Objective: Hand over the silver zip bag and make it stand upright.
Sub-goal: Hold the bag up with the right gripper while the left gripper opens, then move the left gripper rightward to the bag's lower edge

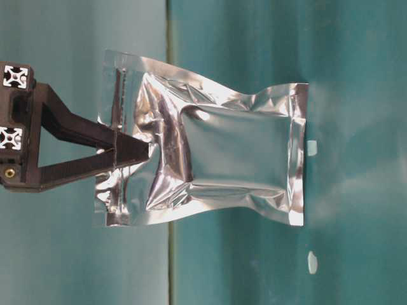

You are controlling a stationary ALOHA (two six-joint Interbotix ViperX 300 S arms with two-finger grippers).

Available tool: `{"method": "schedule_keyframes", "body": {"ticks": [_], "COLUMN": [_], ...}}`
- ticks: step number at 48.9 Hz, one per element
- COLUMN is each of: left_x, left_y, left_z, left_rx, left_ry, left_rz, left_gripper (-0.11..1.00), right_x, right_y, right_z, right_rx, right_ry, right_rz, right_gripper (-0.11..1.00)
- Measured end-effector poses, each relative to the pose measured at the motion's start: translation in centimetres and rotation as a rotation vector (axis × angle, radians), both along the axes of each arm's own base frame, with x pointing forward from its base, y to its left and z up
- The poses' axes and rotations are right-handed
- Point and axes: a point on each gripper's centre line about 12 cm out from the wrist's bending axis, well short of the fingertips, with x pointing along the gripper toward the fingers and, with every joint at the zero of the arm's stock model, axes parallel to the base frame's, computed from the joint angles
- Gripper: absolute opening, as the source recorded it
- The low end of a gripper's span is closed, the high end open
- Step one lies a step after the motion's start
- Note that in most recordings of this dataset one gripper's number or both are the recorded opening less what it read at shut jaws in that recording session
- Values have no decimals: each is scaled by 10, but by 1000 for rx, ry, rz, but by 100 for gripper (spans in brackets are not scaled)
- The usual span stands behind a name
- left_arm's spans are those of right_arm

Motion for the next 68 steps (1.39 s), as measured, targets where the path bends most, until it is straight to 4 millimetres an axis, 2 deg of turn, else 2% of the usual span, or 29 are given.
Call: {"method": "schedule_keyframes", "body": {"ticks": [5, 8, 12, 19, 22, 24, 29, 43, 49, 68], "left_x": [5, 9, 15, 26, 31, 35, 47, 81, 95, 139], "left_y": [0, 0, 1, 1, 1, 1, 1, 2, 3, 5], "left_z": [-6, -11, -18, -31, -37, -42, -60, -112, -127, -142], "left_rx": [-7, -21, -56, -137, -158, -167, -167, -159, -145, -144], "left_ry": [12, 25, 46, 60, 64, 67, 101, 225, 269, 281], "left_rz": [2, 3, 12, 28, 32, 34, 35, 40, 39, 40], "left_gripper": [3, 13, 33, 77, 91, 96, 93, 95, 95, 95], "right_x": [1, 1, 1, 1, 1, 1, 0, -2, -2, -2], "right_y": [1, 1, 1, 1, 1, 1, 1, 1, 0, 0], "right_z": [0, 0, 0, 0, -1, -1, -2, -7, -7, -9], "right_rx": [0, 0, -2, -2, -2, -2, -2, -2, -3, -3], "right_ry": [-5, -6, -8, -9, -6, -6, -3, 8, -3, -15], "right_rz": [2, 1, 3, 2, 3, 2, 5, 2, 2, 2], "right_gripper": [1, 1, 1, 1, 1, 1, 1, 1, 1, 1]}}
